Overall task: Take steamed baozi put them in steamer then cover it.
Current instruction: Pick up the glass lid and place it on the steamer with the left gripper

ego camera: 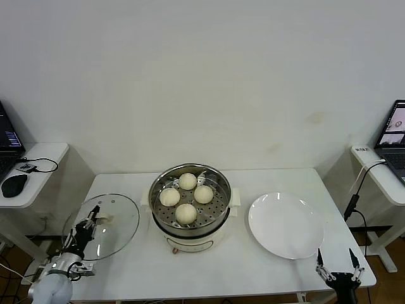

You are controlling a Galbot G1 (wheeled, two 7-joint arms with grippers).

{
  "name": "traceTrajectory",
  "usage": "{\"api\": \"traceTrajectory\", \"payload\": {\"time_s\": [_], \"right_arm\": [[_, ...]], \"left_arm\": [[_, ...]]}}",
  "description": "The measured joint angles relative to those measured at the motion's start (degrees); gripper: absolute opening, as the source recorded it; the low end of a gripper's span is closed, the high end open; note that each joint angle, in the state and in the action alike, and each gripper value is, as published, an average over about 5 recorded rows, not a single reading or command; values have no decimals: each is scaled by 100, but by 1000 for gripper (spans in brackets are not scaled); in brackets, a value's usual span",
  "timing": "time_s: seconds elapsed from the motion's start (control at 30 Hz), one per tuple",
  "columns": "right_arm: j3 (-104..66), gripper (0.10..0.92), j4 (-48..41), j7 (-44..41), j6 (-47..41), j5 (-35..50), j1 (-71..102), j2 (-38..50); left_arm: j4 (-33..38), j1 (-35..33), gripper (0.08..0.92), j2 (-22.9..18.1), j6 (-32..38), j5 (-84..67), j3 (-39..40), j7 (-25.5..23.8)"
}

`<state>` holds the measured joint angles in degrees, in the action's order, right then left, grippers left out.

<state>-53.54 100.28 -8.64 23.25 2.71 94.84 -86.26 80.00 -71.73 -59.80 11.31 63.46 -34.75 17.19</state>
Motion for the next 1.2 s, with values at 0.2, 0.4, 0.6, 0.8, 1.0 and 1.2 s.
{"api": "traceTrajectory", "payload": {"time_s": [0.2,0.4,0.6,0.8,1.0,1.2], "right_arm": [[111,823,16,-2,9,-59,22,65],[228,823,30,1,33,-143,58,110],[352,823,28,23,62,-260,60,121],[420,823,-36,81,110,-429,-13,59],[480,823,-136,155,132,-665,-114,-58],[546,823,-291,263,215,-974,-243,-198]], "left_arm": [[947,-543,141,97,-511,-236,-361,-326],[1940,-1064,141,250,-1003,-536,-727,-809],[2905,-1333,141,431,-1519,-800,-816,-1227],[3660,-1330,141,558,-2163,-919,-458,-1531],[3956,-966,141,518,-2811,-861,294,-1757],[3918,-394,141,306,-3311,-568,1110,-1997]]}}
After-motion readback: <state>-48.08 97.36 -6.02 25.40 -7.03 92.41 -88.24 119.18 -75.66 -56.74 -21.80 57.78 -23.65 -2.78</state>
